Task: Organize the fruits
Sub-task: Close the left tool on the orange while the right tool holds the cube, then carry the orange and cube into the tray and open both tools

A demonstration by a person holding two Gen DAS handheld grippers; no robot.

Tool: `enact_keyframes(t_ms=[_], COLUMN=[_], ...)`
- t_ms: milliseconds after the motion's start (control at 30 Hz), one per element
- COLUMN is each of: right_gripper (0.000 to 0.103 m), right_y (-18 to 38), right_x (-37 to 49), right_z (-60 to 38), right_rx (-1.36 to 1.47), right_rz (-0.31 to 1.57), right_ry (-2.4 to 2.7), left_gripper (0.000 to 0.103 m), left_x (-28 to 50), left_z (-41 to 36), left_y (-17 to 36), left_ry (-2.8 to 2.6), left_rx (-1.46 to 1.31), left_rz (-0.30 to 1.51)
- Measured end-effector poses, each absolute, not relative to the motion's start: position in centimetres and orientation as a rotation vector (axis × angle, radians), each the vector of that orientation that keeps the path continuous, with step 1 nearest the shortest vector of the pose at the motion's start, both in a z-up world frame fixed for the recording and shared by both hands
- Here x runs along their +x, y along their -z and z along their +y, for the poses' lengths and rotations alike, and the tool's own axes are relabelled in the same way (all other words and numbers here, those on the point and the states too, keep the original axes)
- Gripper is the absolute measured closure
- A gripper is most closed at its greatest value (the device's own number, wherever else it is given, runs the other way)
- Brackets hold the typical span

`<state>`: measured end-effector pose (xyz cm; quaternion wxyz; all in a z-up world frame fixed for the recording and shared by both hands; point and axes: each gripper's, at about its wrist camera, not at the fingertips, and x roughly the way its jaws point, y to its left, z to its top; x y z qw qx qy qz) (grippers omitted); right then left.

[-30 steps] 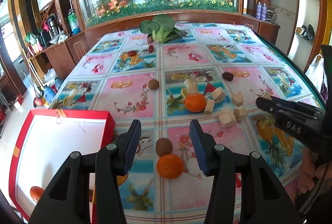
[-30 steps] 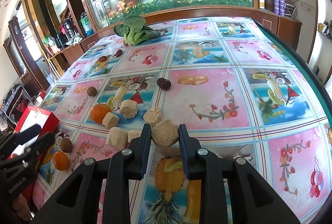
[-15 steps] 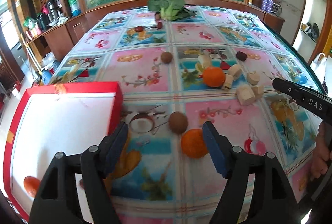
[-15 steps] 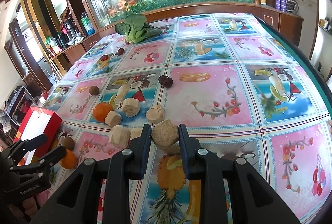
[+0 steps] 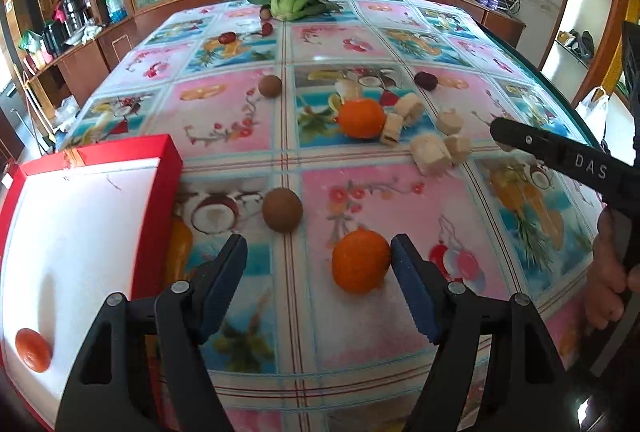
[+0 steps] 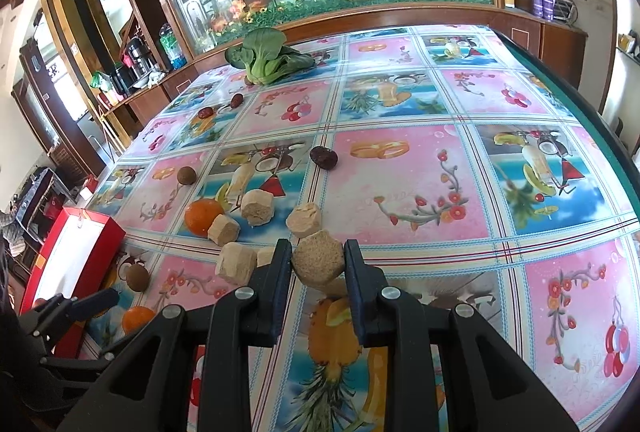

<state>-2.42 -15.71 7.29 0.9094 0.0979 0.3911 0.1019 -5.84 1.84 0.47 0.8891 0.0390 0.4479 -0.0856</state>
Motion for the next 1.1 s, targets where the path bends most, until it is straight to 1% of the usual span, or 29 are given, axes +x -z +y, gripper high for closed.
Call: enact_keyframes(t_ms=[200,233,267,300,333,433,467,533,800,933,1100], right_gripper=[0.078,0.078,0.078,0.078,0.078,0.078,0.078,0.078,0.078,0.078,0.078], right_y=[-7.3,-7.4,-7.4,-7.3,-7.4,-7.2,-7.2,-7.1,-7.1,-6.7,-7.3], right_x=[-2.5,-2.4,-2.4,-2.4,-2.4,-2.3,-2.3,-2.3,-2.3,-2.3,-3.8], right_z=[-15.8,-15.7,-15.7,-15.7,-15.7,-15.7,-15.7,-15.7,-15.4,-14.3,-9.8], right_rx=[0.202,0.201,0.200,0.201,0.201,0.199,0.198,0.196,0.201,0.231,0.237], right_rz=[0.810,0.811,0.812,0.812,0.814,0.814,0.812,0.810,0.790,0.814,0.807], right_ry=[-0.205,-0.204,-0.202,-0.204,-0.204,-0.200,-0.199,-0.197,-0.217,-0.273,-0.423], left_gripper=[0.029,0.031,0.034,0.041,0.042,0.055,0.058,0.072,0.072,0.072,0.072], left_x=[-5.4,-5.4,-5.5,-5.5,-5.5,-5.7,-5.6,-5.6,-6.4,-8.1,-10.3], left_z=[1.5,1.4,1.2,1.0,0.8,0.3,0.2,0.3,0.9,2.6,6.8], left_y=[0.3,0.3,0.3,0.4,0.4,0.4,0.4,0.3,-0.5,-3.0,-5.5], left_ry=[0.195,0.199,0.211,0.225,0.233,0.247,0.253,0.278,0.271,0.249,0.182], left_rx=[0.060,0.060,0.063,0.066,0.070,0.097,0.096,0.076,0.060,0.034,-0.027], left_rz=[0.950,0.946,0.943,0.946,0.947,0.931,0.930,0.932,0.912,0.839,0.773])
